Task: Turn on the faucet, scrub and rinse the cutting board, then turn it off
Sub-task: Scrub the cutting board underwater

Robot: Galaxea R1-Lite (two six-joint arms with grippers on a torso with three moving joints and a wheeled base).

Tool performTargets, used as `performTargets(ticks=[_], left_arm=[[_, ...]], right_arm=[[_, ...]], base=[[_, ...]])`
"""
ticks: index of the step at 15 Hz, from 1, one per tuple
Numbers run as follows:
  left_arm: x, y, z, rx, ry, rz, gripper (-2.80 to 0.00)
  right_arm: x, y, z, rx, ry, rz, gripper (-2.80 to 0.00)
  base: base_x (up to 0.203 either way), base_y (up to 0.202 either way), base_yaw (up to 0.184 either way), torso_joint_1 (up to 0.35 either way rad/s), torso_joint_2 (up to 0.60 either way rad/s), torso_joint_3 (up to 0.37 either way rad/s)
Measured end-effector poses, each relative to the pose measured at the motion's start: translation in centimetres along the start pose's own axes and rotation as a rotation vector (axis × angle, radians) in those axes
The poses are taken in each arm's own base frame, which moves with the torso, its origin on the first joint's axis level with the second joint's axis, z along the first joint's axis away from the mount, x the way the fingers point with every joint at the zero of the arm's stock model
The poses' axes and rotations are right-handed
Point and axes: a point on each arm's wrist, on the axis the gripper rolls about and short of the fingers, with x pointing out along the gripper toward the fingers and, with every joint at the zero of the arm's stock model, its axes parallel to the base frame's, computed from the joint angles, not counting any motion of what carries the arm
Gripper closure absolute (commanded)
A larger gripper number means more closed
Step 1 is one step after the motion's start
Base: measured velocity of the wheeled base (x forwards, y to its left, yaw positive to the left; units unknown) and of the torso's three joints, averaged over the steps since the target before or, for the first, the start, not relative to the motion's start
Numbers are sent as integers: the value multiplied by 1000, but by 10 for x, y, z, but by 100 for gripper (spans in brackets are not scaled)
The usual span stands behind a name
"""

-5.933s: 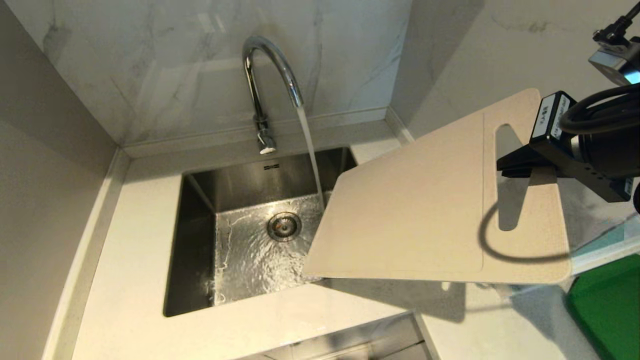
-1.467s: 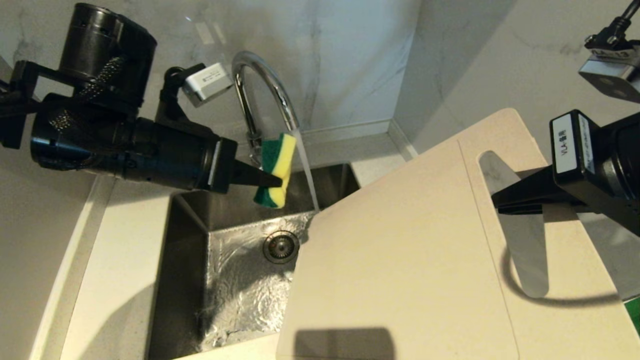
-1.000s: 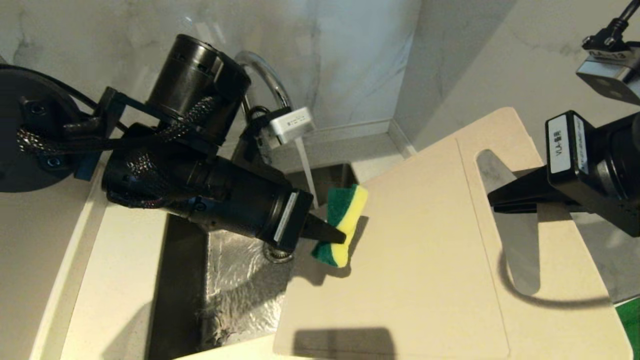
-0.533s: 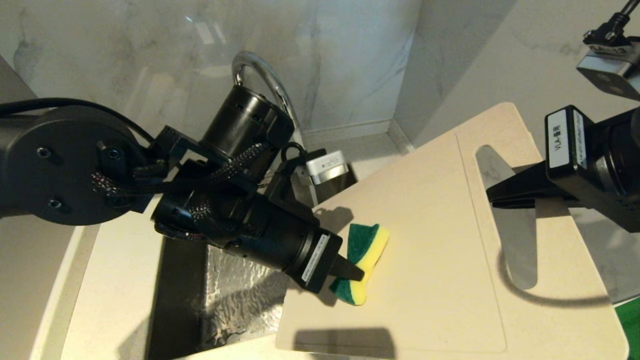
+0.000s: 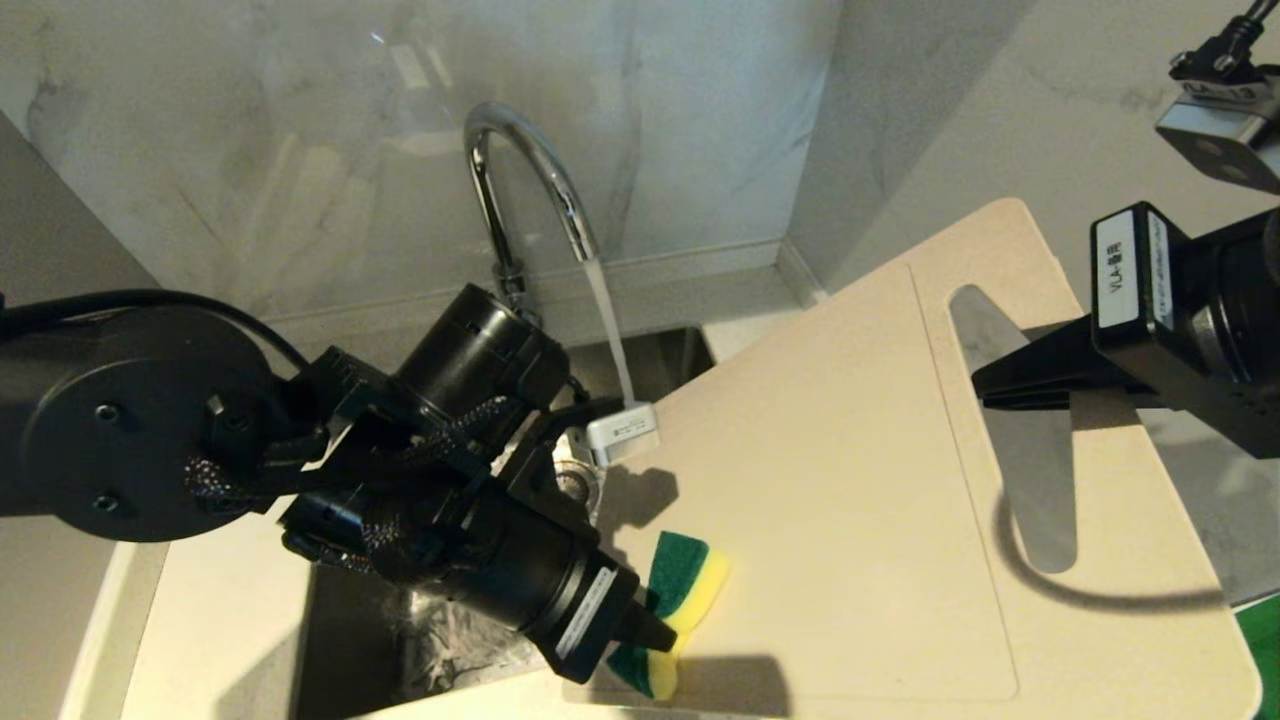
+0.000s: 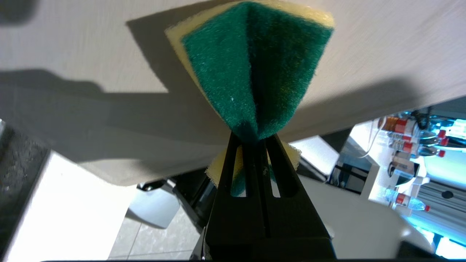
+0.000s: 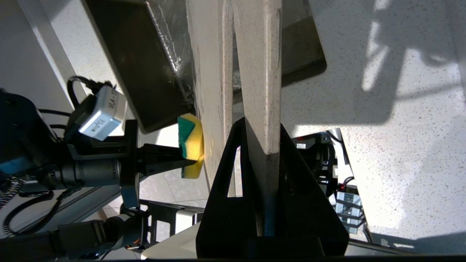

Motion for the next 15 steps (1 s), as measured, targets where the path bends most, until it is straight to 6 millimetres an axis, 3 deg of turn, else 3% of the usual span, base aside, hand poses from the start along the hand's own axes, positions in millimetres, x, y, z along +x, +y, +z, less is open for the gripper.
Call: performTargets(ticks=[11,13,15], left_arm=[[-29,25,-77,-88,59,70,0],[-36,23,-80,-83,45,67,0],[-48,15,-68,-57,-17,56,0]], right_arm=[[-5,0,-1,9,-11,8,0],[-5,-1,-1,9,-11,8,0],[-8,-1,-2,9,-12,10,0]], base=[[0,0,0,0,0,0],[0,0,0,0,0,0],[0,0,0,0,0,0]])
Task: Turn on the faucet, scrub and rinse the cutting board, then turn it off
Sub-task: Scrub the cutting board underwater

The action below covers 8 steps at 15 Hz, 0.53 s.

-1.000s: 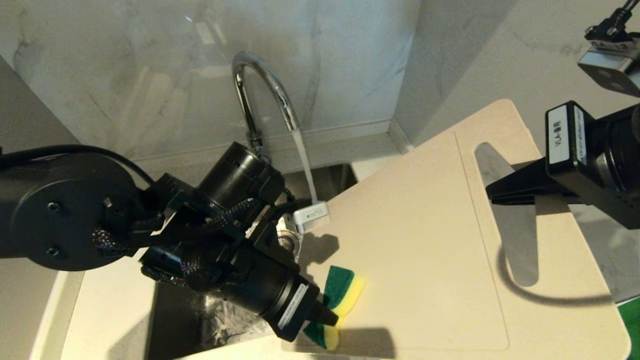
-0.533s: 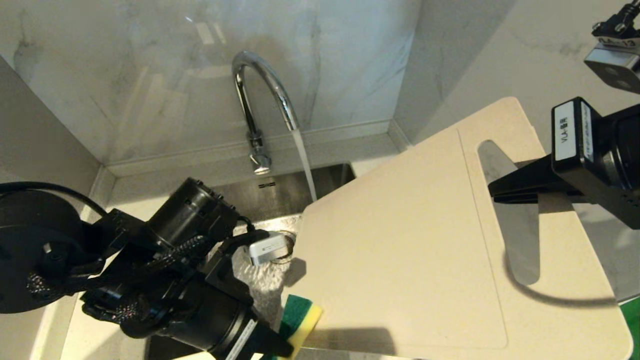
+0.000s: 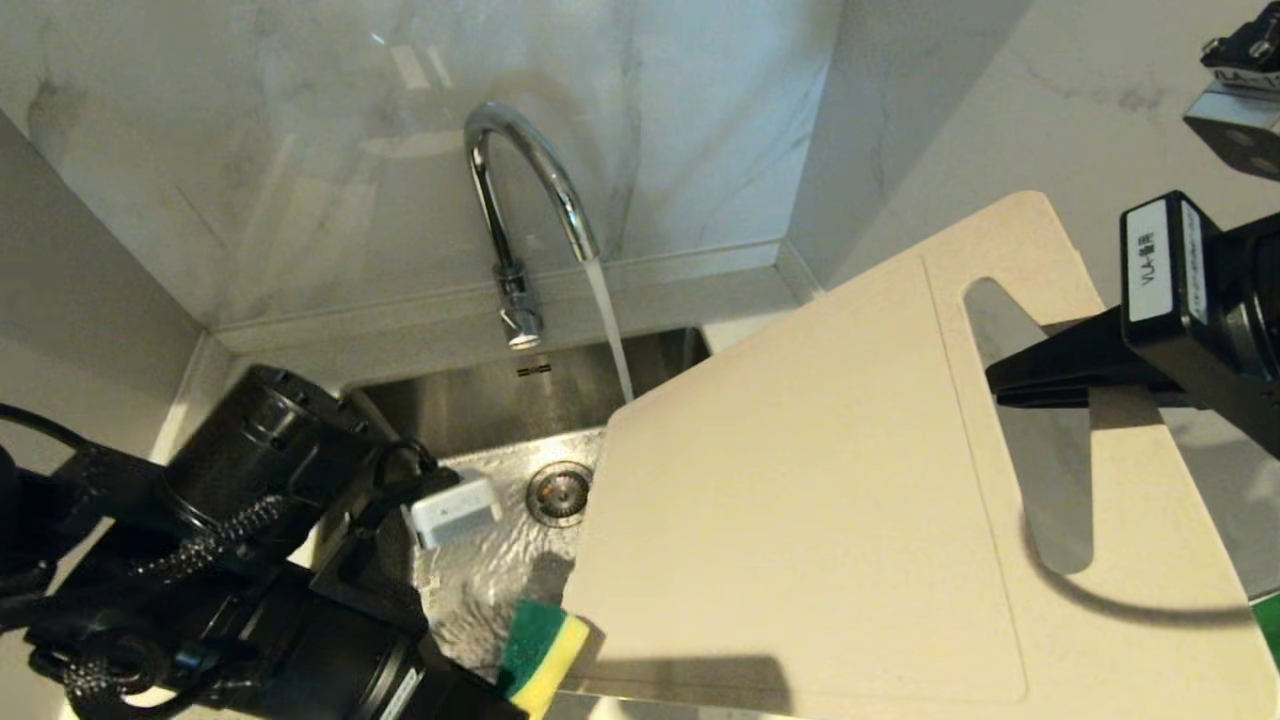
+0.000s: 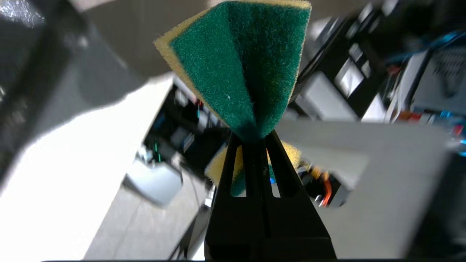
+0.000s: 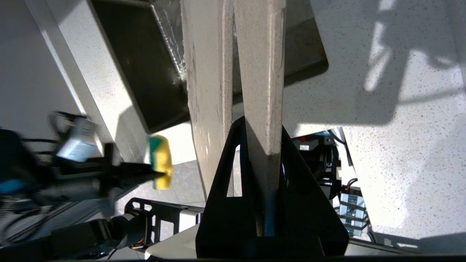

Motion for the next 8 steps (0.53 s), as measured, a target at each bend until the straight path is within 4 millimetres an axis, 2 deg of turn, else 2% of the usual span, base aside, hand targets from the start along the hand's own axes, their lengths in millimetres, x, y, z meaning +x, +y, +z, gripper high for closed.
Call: performTargets(ticks=[5,8], left_arm=[[-38,-28,64,92,-202,-39,0],[-30,-32,101,139,-255,-46,0]], right_arm=[[-4,-1,-3,1,1,4,0],[-4,-3,-5,4,5,0,0]], base=[[0,0,0,0,0,0],[0,0,0,0,0,0]])
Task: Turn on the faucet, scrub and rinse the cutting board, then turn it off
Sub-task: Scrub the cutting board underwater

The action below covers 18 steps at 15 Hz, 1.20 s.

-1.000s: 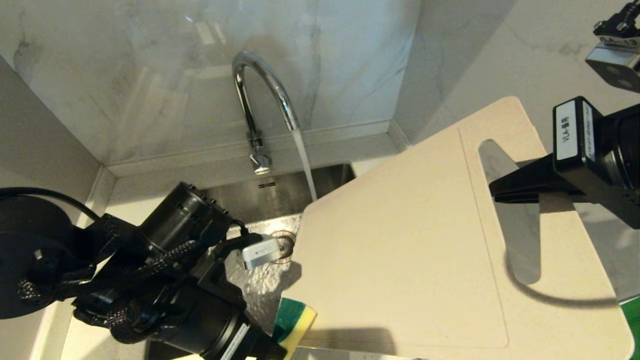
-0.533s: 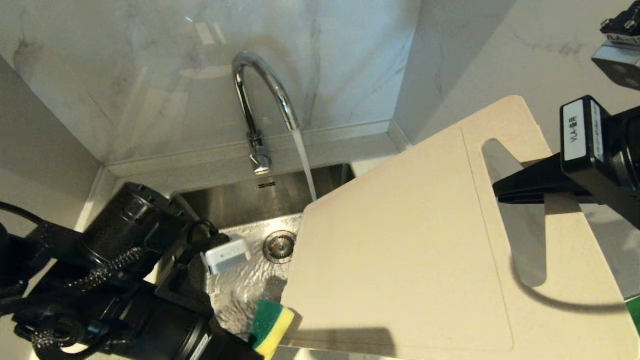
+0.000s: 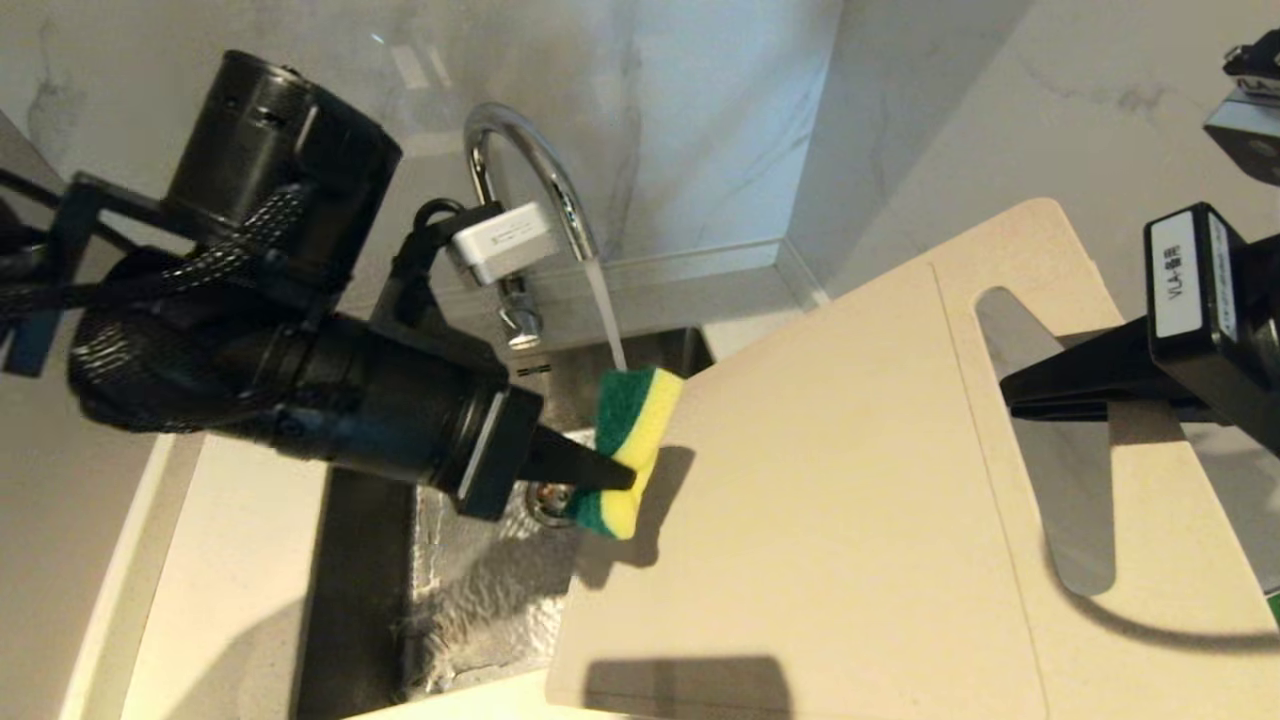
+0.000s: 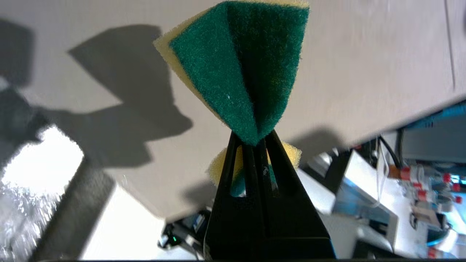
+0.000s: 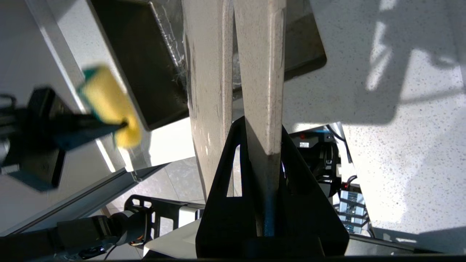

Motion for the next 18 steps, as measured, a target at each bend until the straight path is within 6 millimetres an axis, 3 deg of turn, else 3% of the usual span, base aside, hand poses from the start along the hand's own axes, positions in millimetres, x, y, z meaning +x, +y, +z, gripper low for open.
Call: performTargets(ticks=[3,6,12,15,18], left_arm=[[29,8,18,18,0,-1,0],[57,18,24,18,23,0,0],[99,37,14,34,113,11,0],[101,56,0,2,168,43,0],[89,78,-16,-20,214,86,0]], right_arm=[[-1,-1,-2,-1,3,0,0],[0,-1,-2,-1,13,8,0],[1,0,-2,-4,28,26,0],[1,0,-2,-3,26,28,0],[1,0,-2,-5,25,31,0]], base=[[0,0,0,0,0,0],[0,0,0,0,0,0],[0,0,0,0,0,0],[0,0,0,0,0,0],[0,0,0,0,0,0]])
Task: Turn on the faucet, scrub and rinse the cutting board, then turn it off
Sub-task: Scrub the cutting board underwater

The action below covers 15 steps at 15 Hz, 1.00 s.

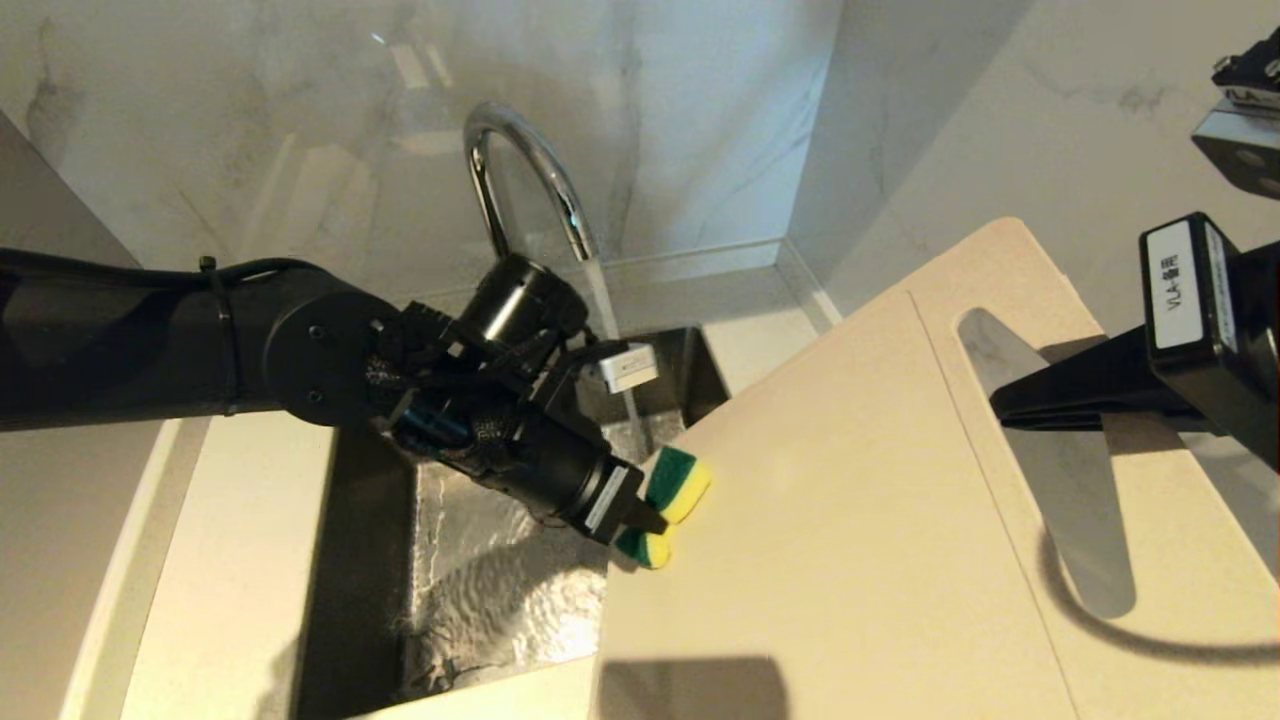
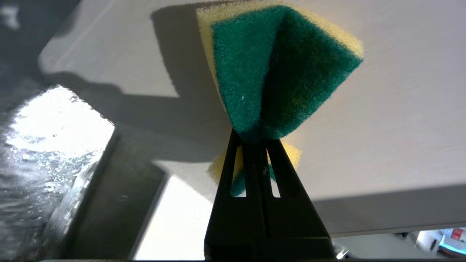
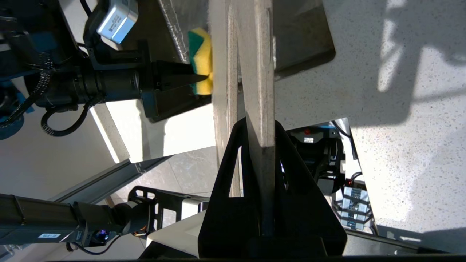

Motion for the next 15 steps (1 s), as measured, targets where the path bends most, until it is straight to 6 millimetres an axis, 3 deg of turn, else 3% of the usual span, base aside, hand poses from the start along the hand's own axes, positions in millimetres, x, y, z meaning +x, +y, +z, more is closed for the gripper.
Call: performTargets(ticks=[6,10,15], left_arm=[[-36,35,-42,-88,60,68,0],[-54,38,-80,-127,55,90,0],[-93,23,-83,-129,-63,219,0]], right_arm=[[0,2,3,-5,-15,9,0],[0,3,4,-8,-30,17,0],[2,2,3,-12,-23,8,0]], base=[[0,0,0,0,0,0],[0,0,0,0,0,0],[0,0,0,0,0,0]])
